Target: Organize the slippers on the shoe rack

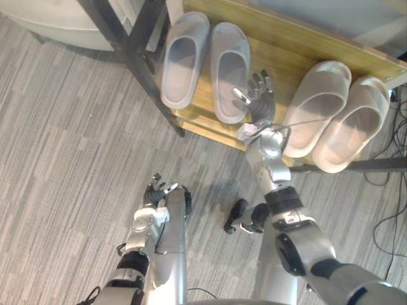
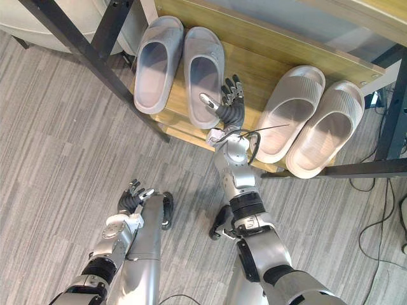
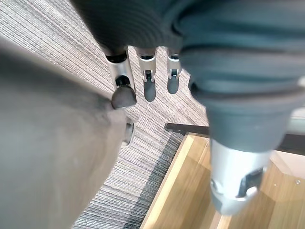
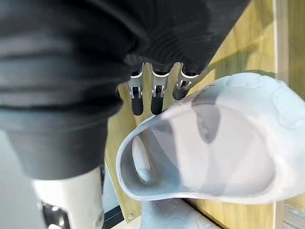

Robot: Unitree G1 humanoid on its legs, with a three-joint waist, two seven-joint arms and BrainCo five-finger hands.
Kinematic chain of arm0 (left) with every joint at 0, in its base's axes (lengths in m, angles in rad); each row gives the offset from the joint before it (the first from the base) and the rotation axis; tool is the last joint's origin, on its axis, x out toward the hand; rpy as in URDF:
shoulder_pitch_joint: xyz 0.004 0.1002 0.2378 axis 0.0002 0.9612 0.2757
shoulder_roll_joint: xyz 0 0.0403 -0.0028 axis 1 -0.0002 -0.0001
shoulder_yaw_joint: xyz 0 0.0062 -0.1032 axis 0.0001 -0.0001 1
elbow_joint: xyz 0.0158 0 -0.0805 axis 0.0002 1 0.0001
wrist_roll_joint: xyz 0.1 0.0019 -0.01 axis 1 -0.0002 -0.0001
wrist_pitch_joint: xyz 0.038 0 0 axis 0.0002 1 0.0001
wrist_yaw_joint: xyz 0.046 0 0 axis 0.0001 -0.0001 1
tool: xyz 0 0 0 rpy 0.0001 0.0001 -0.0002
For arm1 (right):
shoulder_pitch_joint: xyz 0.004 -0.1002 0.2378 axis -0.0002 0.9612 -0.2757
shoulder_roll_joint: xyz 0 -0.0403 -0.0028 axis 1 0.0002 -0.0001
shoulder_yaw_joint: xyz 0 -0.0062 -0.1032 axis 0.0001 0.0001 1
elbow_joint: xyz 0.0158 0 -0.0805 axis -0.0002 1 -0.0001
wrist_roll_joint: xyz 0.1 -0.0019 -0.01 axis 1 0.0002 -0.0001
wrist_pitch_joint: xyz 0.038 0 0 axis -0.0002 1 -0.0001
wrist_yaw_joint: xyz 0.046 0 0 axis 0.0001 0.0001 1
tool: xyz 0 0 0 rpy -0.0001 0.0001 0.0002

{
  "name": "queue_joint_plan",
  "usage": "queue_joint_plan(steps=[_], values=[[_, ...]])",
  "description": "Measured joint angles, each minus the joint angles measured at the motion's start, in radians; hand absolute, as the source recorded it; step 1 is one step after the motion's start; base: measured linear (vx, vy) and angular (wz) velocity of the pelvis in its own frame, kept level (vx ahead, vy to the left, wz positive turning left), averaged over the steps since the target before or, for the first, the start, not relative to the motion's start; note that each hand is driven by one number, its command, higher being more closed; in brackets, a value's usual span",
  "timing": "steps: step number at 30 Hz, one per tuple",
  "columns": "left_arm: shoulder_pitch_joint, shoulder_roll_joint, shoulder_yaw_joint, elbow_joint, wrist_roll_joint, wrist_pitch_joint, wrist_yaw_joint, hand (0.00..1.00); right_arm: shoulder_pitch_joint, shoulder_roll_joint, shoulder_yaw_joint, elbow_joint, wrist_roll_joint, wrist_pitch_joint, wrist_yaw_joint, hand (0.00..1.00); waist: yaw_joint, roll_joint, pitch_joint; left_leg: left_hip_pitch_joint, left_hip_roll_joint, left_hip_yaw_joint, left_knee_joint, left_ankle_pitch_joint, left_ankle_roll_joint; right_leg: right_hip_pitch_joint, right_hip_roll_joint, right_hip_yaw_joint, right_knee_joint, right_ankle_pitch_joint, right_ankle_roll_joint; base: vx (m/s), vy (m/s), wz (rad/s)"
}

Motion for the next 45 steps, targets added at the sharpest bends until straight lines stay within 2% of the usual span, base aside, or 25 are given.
queue_joint_plan(steps=[6,11,20,31,39,45], values=[[0.000,-0.008,0.013,0.004,0.000,0.003,0.002,0.00,-0.032,0.005,0.001,0.043,0.066,-0.007,0.000,0.00,0.012,0.001,-0.007,-0.003,0.009,-0.005,0.000,0.003,-0.005,-0.001,0.009,-0.005,-0.001,0.001,-0.003,0.00,0.005,-0.01],[0.000,-0.011,0.016,0.004,0.001,0.007,0.011,0.00,-0.042,0.041,0.007,0.066,0.116,-0.033,0.000,0.00,0.015,0.003,-0.008,-0.002,0.012,-0.011,-0.003,0.007,-0.013,-0.001,0.014,-0.009,-0.001,0.002,-0.007,0.00,0.000,0.00],[-0.019,-0.025,0.016,0.030,0.009,0.012,0.029,0.00,-0.051,0.049,0.061,0.107,0.135,-0.035,0.001,0.00,0.034,0.011,-0.021,-0.001,0.012,-0.018,-0.014,0.017,-0.023,0.000,0.016,-0.016,-0.004,0.004,-0.011,0.00,0.001,0.00],[-0.029,-0.033,0.029,0.033,0.009,0.014,0.036,0.00,-0.067,0.055,0.067,0.112,0.132,-0.033,0.001,0.00,0.037,0.012,-0.021,-0.009,0.011,-0.043,-0.045,0.044,-0.046,0.001,0.016,-0.049,-0.016,0.000,-0.027,0.01,-0.006,0.04],[-0.035,-0.044,0.058,0.053,0.008,0.017,0.043,0.00,-0.068,0.035,0.066,0.111,0.031,0.009,0.000,0.00,0.035,0.012,-0.021,0.011,0.015,-0.047,-0.061,0.052,-0.051,0.022,0.027,-0.052,-0.031,0.004,-0.034,0.00,0.000,0.00],[-0.023,-0.050,0.066,0.071,0.009,0.026,0.045,0.00,0.056,0.033,0.068,-0.026,-0.108,0.013,0.002,0.00,0.028,0.012,-0.020,0.064,0.020,-0.039,-0.080,0.053,-0.050,0.072,0.034,-0.050,-0.056,0.004,-0.030,0.02,0.036,-0.02]])
